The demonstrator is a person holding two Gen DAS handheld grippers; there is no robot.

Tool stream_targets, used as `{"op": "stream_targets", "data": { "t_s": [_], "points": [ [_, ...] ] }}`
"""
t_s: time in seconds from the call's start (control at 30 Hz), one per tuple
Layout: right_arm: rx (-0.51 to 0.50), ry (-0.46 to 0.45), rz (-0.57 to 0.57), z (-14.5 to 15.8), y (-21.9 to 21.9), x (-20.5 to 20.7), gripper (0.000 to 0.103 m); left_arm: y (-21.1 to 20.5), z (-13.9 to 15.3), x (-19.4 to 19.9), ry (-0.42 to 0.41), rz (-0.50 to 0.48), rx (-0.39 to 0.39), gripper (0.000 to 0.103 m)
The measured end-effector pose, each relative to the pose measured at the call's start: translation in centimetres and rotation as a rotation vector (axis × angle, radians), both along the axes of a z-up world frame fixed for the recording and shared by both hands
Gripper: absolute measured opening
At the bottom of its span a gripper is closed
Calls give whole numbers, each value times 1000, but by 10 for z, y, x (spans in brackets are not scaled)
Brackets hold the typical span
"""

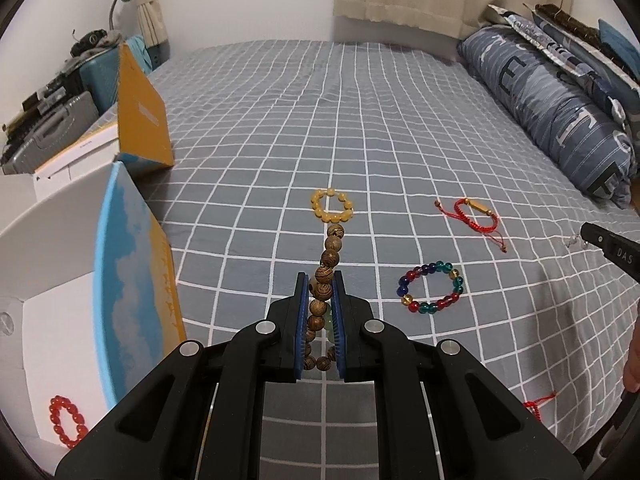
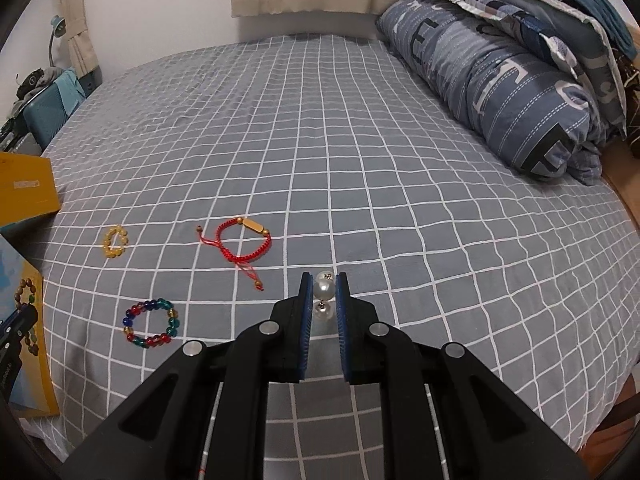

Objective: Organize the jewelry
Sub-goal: 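Carry the wooden bracelet and pearl string over the white box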

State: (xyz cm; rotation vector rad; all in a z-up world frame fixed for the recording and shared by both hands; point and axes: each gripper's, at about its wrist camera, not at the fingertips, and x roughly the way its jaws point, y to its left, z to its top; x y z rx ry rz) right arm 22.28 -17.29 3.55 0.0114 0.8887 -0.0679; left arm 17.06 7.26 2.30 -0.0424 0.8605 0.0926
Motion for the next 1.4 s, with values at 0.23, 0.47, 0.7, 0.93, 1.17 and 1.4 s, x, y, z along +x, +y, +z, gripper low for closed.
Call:
{"op": "stream_targets", "data": {
  "t_s": [0.23,0.47,0.7,0.93,1.17,1.4],
  "points": [
    [6,-24,9,14,5,-15,11,1,17,-15,-24,3,8,11],
    [9,-51,28,32,18,-31,11,9,36,-33,-52,18,14,11],
    [3,-74,65,49,43,-47,11,23,52,-54,-73,43,21,11],
    [12,-88,115,61,78,-58,11,52,61,-71,-73,104,15,11],
    [2,-86,192,62,129,-65,11,88,67,-88,-77,167,14,11],
    [3,-95,258,67,181,-68,11,126,66,-100,-70,230,9,11]
  ]
}}
